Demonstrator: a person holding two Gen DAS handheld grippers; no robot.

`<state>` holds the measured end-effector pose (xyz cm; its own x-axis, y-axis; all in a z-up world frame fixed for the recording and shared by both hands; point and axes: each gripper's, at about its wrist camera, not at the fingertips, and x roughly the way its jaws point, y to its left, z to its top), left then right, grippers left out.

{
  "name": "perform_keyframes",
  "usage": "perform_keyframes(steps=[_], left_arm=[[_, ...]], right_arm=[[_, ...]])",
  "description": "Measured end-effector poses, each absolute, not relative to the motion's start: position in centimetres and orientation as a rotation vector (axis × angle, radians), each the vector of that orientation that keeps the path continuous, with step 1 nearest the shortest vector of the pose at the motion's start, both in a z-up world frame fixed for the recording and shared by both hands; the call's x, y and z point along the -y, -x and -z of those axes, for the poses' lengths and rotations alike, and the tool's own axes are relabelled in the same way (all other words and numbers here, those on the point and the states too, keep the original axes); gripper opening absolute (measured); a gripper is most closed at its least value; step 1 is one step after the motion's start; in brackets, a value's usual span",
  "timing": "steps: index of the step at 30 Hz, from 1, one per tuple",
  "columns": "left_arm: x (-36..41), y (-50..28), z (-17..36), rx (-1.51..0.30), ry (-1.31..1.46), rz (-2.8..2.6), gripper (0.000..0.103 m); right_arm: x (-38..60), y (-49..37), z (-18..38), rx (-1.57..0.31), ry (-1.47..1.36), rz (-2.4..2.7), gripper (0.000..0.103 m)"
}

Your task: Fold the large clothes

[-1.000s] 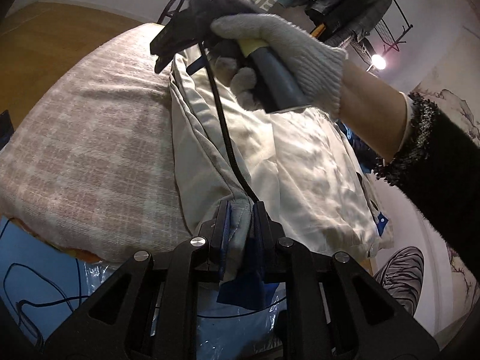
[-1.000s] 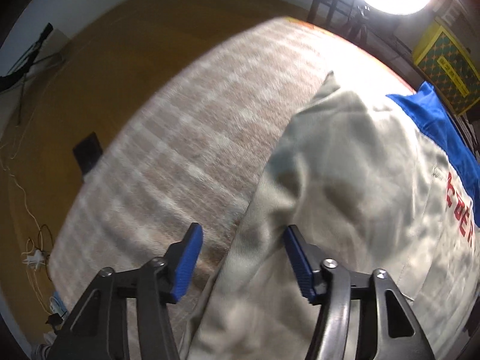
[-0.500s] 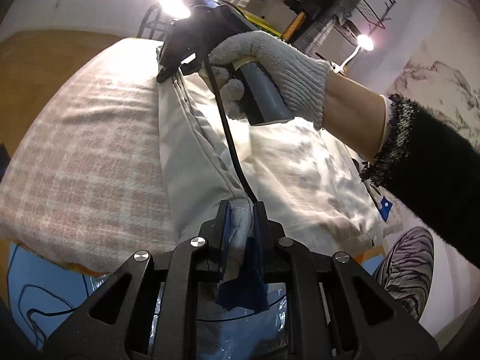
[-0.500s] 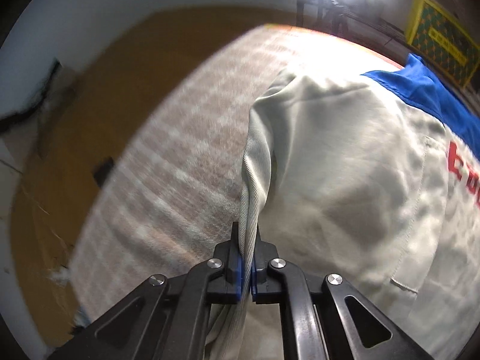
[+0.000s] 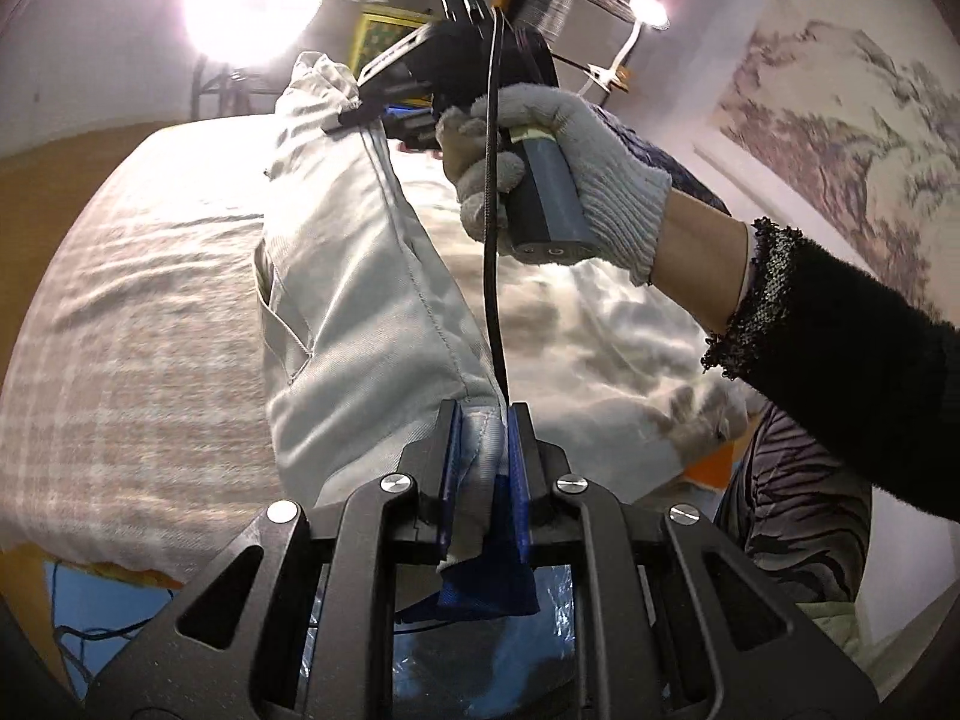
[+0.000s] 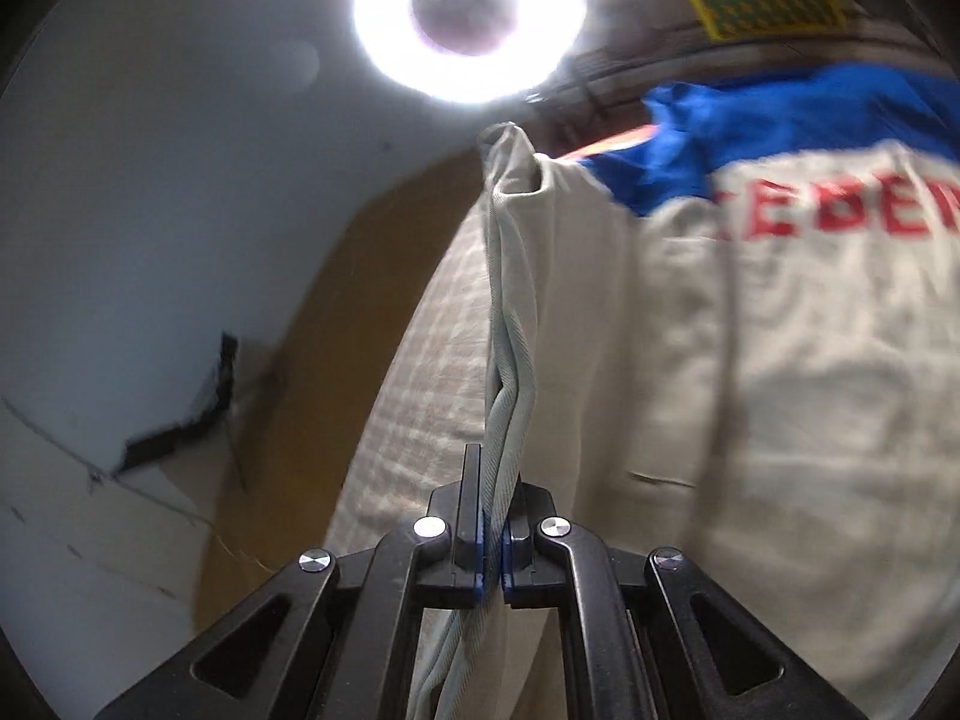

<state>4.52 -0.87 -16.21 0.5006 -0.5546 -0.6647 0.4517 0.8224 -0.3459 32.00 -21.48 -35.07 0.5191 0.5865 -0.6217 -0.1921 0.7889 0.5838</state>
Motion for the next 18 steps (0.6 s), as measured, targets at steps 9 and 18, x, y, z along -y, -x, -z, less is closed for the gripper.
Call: perform_keyframes(steps=[9, 18], left_arm=[[4.6, -4.7, 17.4, -0.917, 0.076, 0.649, 0.016], [1.4, -0.8, 15.7, -0.958, 0.082, 0.682, 0.016]], right_arm=[[28.4, -31.4, 39.5, -0.947, -0.616, -0.368, 0.001], [28.7, -32.3, 41.4, -1.041, -0.56, -0.295, 0.011]])
